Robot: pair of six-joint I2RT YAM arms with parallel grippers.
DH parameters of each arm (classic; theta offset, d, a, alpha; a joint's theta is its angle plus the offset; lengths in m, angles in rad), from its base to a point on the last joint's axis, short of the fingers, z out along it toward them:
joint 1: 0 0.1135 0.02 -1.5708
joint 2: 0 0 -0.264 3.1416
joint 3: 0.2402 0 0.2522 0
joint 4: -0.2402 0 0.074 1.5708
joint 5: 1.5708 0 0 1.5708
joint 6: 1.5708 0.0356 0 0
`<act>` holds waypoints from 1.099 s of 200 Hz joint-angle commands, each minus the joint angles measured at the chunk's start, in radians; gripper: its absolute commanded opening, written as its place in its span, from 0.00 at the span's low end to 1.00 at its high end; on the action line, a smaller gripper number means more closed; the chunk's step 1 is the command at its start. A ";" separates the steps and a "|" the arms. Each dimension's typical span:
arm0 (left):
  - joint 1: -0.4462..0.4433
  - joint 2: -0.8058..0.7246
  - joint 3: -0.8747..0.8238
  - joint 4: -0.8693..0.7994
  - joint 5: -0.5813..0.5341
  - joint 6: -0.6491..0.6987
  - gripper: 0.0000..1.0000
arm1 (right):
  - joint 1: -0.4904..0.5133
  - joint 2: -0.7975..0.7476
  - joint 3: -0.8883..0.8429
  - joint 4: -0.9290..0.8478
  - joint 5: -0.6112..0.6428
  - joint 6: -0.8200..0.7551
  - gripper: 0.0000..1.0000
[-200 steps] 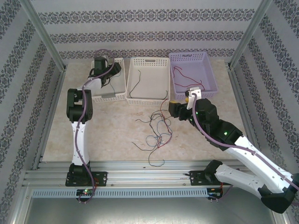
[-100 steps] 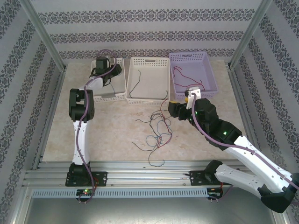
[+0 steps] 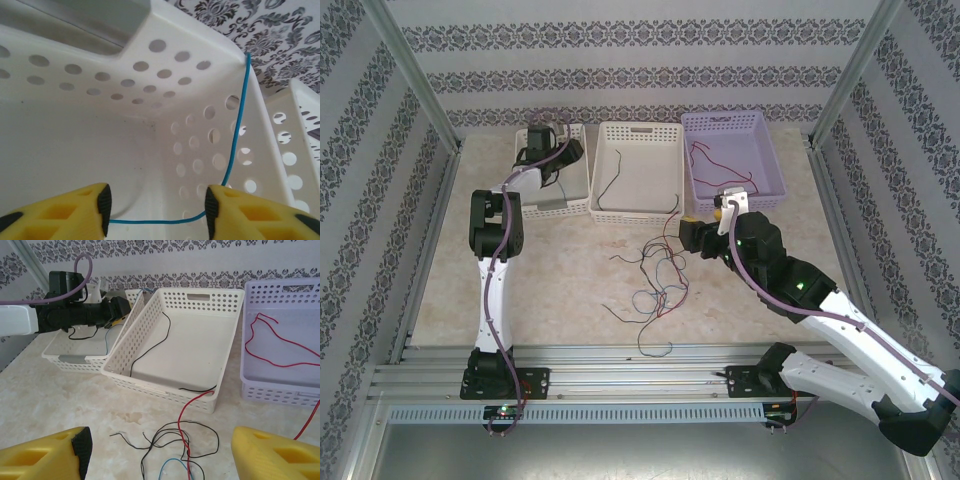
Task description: Untangle the cables
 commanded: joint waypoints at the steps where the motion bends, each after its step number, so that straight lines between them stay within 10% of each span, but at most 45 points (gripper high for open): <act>1: -0.008 -0.015 -0.063 0.127 0.047 -0.025 0.56 | 0.008 -0.007 -0.014 0.030 0.006 -0.006 0.74; 81: -0.009 0.010 -0.032 0.161 0.070 -0.050 0.48 | 0.009 0.005 -0.025 0.048 -0.001 -0.009 0.74; 182: -0.004 -0.011 -0.071 0.114 0.077 -0.006 0.00 | 0.007 0.042 -0.013 0.027 0.039 -0.029 0.74; 220: -0.002 -0.098 -0.181 0.075 0.046 0.050 0.00 | -0.192 0.134 0.047 -0.099 -0.090 0.064 0.75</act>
